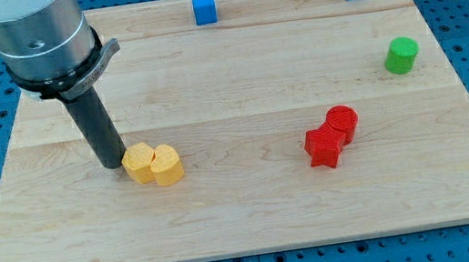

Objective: Push your arm closer to the green circle

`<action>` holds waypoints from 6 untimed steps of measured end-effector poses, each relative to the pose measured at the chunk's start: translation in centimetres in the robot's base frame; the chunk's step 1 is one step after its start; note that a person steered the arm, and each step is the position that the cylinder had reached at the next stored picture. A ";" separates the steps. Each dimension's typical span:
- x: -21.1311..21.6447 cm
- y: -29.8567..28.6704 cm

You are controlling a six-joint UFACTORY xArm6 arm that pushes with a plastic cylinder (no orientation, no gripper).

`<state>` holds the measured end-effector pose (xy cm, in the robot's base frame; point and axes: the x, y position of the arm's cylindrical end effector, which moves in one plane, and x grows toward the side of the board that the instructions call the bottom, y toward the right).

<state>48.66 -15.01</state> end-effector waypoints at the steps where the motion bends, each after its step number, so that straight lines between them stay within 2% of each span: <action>1: -1.4 -0.8; 2: -7.6 0.0; 3: -10.8 8.5; 4: -10.6 16.0; 5: -6.7 22.3; 6: -4.0 31.7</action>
<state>44.66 16.65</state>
